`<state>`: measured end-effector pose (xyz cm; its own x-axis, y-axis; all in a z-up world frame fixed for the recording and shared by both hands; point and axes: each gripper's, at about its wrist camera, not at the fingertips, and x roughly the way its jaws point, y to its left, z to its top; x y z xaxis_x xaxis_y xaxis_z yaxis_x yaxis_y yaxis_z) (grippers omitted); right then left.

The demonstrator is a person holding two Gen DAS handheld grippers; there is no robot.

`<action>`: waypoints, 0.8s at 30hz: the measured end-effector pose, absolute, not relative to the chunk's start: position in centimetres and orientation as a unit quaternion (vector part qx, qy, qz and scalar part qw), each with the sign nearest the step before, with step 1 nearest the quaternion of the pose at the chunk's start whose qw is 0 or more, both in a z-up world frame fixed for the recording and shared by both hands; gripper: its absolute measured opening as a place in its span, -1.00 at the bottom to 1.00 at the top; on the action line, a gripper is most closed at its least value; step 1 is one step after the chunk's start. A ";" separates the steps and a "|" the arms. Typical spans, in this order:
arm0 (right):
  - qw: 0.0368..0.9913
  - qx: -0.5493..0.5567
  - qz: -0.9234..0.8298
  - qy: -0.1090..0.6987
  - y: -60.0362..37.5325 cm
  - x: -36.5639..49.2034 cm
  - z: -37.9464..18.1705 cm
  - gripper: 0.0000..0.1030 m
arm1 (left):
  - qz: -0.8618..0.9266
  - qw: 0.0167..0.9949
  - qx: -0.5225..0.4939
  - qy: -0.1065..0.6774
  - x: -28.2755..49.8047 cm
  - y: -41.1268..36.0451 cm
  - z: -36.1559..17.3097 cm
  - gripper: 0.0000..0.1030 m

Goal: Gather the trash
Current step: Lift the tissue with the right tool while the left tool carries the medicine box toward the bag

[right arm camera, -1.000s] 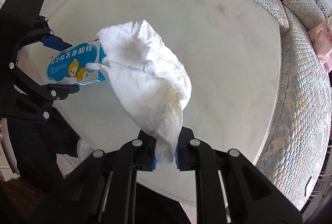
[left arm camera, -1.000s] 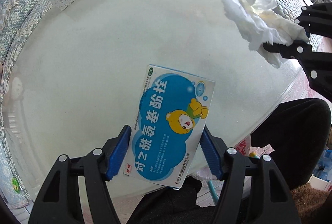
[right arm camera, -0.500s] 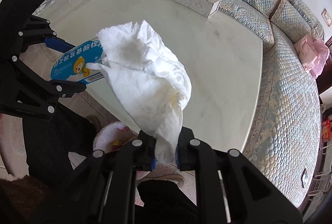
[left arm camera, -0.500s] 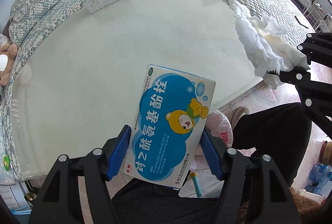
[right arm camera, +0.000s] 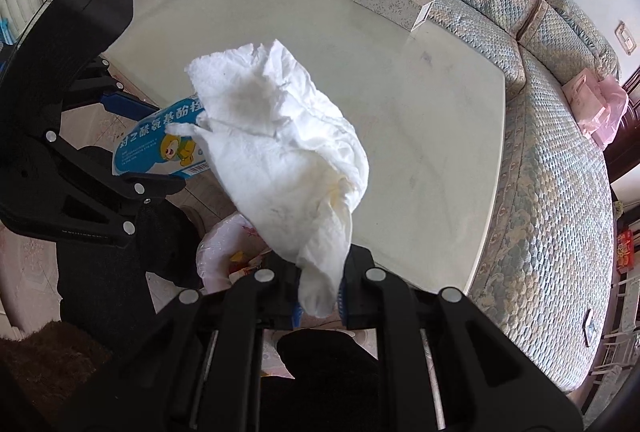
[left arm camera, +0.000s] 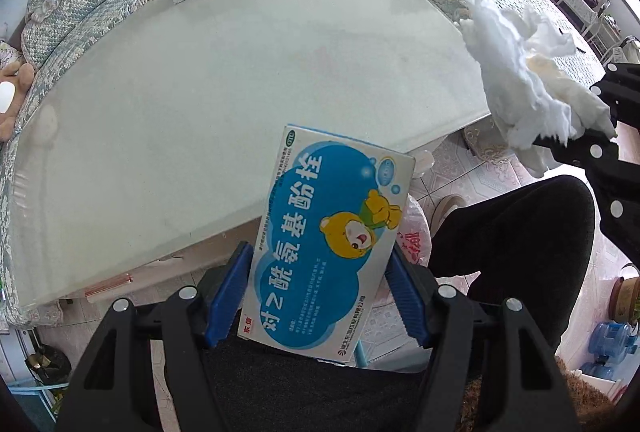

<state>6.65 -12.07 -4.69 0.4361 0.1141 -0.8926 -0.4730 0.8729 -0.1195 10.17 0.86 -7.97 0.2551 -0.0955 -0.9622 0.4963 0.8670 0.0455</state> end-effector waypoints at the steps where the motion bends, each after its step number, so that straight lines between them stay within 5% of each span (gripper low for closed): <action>1: 0.827 -0.178 0.179 0.502 -12.0 6.4 -5.0 -0.74 | -0.192 0.772 0.169 0.581 10.1 1.0 -8.4 0.26; 24: 0.816 -0.146 0.158 0.537 -11.9 5.2 -15.6 -0.74 | -0.175 0.790 0.187 0.557 7.8 -0.7 -17.0 0.26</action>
